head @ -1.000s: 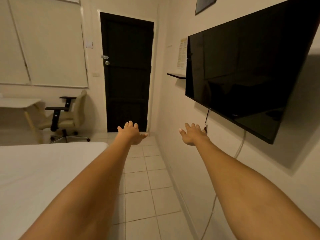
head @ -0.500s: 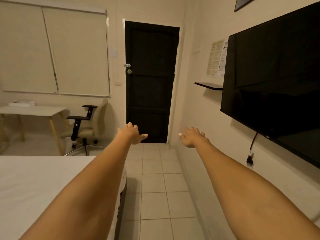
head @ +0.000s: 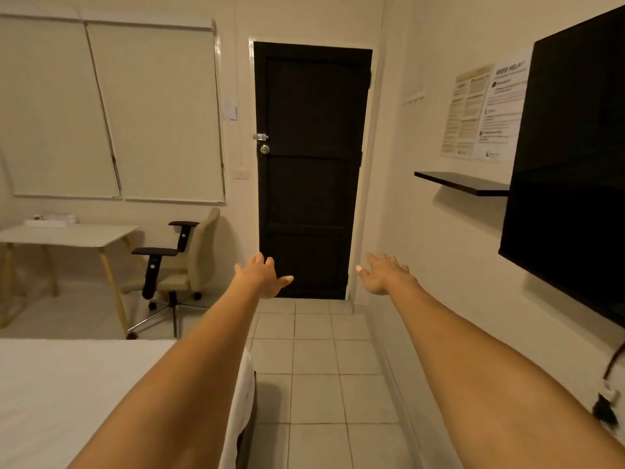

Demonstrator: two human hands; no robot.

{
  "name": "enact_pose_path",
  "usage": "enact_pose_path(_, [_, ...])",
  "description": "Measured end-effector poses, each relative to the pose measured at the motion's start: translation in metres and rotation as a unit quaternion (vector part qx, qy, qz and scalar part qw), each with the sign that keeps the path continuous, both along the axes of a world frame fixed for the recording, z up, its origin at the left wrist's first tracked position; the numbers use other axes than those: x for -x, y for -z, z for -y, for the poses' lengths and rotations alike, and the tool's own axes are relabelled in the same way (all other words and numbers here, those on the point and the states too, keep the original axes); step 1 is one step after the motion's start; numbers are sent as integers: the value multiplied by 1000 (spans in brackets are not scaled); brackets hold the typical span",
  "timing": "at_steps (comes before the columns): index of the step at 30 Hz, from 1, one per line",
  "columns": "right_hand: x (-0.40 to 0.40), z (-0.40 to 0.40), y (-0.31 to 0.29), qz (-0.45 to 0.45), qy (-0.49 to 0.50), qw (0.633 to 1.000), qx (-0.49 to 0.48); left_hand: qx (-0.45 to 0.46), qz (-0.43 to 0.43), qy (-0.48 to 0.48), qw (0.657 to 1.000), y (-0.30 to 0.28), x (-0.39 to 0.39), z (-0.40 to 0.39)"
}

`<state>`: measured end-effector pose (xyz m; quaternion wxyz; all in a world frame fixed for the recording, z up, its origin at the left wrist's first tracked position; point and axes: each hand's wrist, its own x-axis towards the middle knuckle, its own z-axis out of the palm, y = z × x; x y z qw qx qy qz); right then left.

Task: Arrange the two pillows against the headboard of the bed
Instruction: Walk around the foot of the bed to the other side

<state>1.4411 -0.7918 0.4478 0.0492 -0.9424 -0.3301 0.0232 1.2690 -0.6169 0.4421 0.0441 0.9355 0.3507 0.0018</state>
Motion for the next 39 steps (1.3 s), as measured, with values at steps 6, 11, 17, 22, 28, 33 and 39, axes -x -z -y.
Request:
enact_pose_path(6, [-98,-68,-4,20,-21,1000,2,4,6,-29,1000,-5,-83,-59])
enact_pose_path(11, [-159,-135,-19,16,-49,999,-10,-9,20,-57,998,-24,-140,-114])
enact_pose_path(17, [-209,-218,-18,8,-90,996,2,-13,18,-83,996,-25,-189,-184])
enact_pose_path(22, [-245,-297,-17,6,-107,994,-5,-21,6,-97,995,-24,-225,-259])
enact_pose_path(28, [-286,-397,-18,-6,-107,994,-3,-29,21,-95,995,-30,-268,-361])
enact_pose_path(33, [-318,-481,-29,-10,-110,994,-5,-45,12,-101,994,-40,-302,-441])
enact_pose_path(39, [-355,-565,-26,-14,-131,991,-7,-17,11,-125,992,-35,-335,-504])
